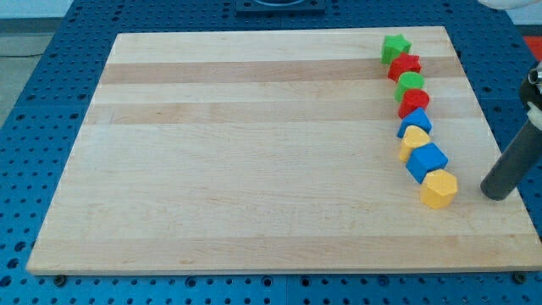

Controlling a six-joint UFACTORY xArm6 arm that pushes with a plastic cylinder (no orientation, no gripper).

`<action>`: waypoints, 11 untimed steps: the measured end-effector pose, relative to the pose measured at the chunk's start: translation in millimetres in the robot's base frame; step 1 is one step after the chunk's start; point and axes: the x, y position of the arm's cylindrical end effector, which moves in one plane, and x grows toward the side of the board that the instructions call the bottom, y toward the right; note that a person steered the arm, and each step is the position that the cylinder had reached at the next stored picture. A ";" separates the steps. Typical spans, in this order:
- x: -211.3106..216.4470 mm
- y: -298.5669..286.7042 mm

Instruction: Move the yellow hexagon slightly towards the left

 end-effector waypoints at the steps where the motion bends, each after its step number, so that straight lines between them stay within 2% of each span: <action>1: 0.0 -0.5; 9: 0.2 -48.7; 10: 0.2 -47.7; 11: -2.8 -22.5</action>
